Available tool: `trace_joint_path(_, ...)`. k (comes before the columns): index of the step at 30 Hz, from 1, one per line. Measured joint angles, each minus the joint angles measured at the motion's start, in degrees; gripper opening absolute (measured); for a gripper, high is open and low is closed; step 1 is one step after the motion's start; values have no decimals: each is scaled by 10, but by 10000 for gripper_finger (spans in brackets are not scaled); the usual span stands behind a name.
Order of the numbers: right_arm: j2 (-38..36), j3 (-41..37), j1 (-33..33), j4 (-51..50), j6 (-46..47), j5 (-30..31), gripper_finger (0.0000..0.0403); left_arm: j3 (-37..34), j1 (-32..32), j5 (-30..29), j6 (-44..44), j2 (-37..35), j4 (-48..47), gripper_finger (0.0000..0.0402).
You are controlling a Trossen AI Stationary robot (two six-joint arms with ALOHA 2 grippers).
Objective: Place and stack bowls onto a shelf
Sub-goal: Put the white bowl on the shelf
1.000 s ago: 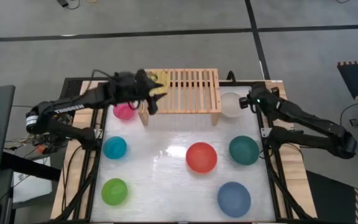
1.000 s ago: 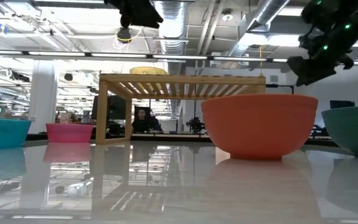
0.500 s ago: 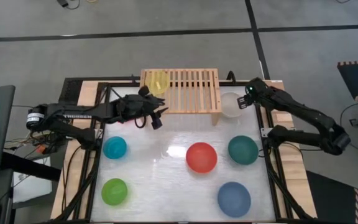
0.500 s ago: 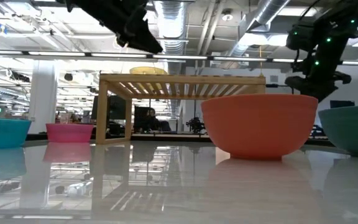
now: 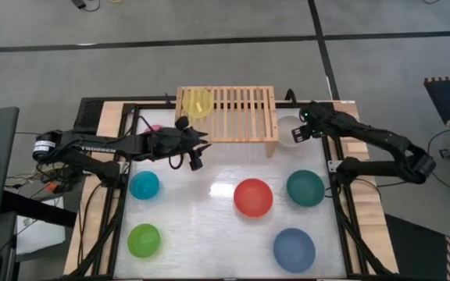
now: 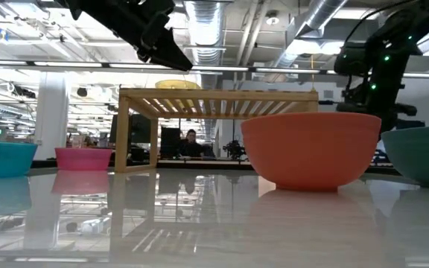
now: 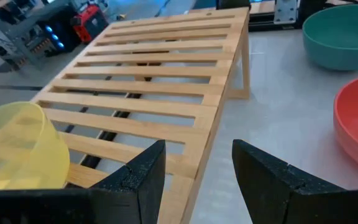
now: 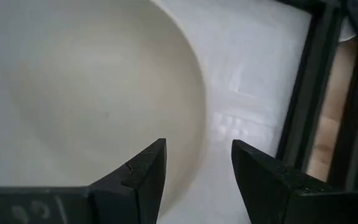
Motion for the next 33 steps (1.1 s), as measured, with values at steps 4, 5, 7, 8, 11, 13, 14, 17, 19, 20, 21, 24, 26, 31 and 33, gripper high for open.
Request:
trace_joint_path(4,34,0,0,-1,3,0,195,0,-6,-12,5,0,-3,171)
trace_joint_path(5,43,-1,0,-1,3,0,190,0,-7,-12,5,0,-3,171)
trace_joint_path(7,59,-1,0,0,3,0,178,0,-7,-12,9,0,-3,171)
trace_joint_path(8,67,-1,0,0,3,0,169,0,-8,-12,11,0,-4,171)
trace_joint_path(11,84,-1,0,2,-4,0,135,0,-8,-13,14,0,-7,171)
trace_joint_path(13,88,-1,0,3,-12,0,107,0,-8,-13,14,0,-10,171)
trace_joint_path(14,87,-1,0,5,-15,1,93,0,-8,-13,14,0,-12,171)
trace_joint_path(17,73,0,-1,17,-25,8,55,0,-8,-13,14,0,-17,171)
trace_joint_path(19,53,0,1,29,-25,34,37,0,-8,-13,14,0,-17,171)
trace_joint_path(20,41,0,1,36,-26,51,32,0,-8,-13,14,0,-17,171)
trace_joint_path(21,27,-1,0,40,-27,66,28,0,-8,-13,14,0,-17,171)
trace_joint_path(24,-20,-2,-1,51,-30,94,26,0,-8,-13,14,0,-22,171)
trace_joint_path(26,-49,-2,0,65,-28,93,31,0,-8,-13,13,0,-25,171)
trace_joint_path(31,-120,-2,9,108,-8,124,33,0,-8,-13,11,0,-25,171)
trace_joint_path(33,-151,-2,16,141,-8,150,30,0,-8,-12,9,0,-24,171)
